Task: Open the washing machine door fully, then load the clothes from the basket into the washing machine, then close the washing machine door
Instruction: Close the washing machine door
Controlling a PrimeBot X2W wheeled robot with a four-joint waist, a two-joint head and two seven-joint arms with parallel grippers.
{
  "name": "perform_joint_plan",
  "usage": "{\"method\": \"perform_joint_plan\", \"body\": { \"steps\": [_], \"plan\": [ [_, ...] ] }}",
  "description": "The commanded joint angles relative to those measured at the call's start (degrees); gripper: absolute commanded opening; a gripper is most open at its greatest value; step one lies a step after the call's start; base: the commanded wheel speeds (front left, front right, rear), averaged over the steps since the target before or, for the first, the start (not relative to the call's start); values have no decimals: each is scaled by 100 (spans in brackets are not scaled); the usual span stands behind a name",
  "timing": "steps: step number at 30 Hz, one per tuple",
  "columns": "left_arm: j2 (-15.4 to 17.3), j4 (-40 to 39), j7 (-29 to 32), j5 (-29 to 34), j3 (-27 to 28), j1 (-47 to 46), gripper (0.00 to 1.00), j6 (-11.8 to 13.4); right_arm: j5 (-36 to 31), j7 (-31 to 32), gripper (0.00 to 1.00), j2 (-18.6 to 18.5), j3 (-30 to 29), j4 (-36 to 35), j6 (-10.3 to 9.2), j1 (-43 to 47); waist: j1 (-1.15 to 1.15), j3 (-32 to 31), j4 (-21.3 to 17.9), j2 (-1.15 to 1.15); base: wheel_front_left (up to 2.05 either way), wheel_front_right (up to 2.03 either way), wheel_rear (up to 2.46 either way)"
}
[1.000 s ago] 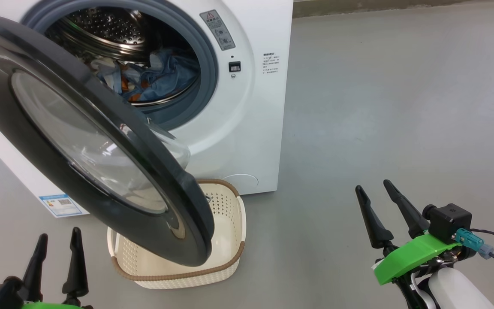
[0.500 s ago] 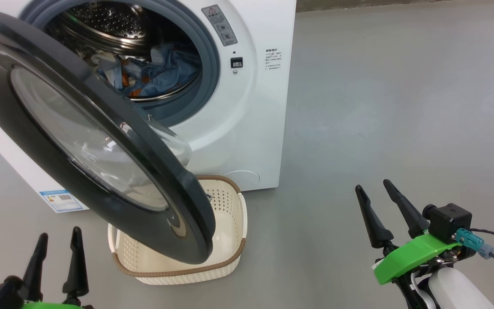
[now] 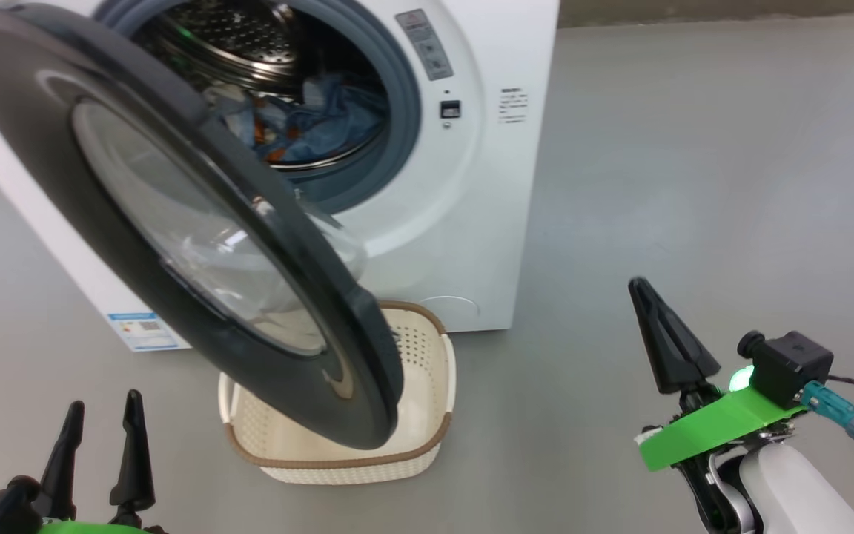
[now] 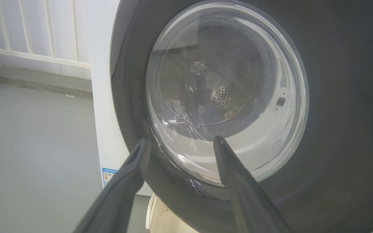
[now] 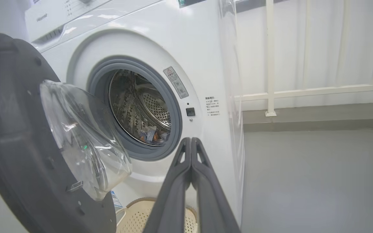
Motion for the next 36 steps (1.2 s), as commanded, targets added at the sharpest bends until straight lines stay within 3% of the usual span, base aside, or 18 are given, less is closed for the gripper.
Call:
{"method": "perform_joint_plan", "body": {
  "steps": [1,12,17,28,36],
  "plan": [
    [95,-138,-60,-49,218,-175,100,-27,-59,-69,0,15,65,-254,42,-56,0,-67,169,0,0,0,0],
    [37,-98,-60,-101,173,-100,100,-27,-51,-69,0,56,565,-1997,42,-47,0,-236,943,0,0,0,0],
    [45,-81,-60,-117,151,-91,100,-27,6,-69,0,88,964,-2350,42,-107,0,-291,1224,0,0,0,0],
    [38,-49,-60,-164,73,-89,100,-27,123,-69,0,-250,2163,-1775,42,-527,0,-355,1674,0,0,0,0],
    [-6,-7,-60,-238,104,-58,100,-27,455,-69,0,-494,2669,-635,42,-727,0,-428,2015,0,0,0,0]
  ]
}}
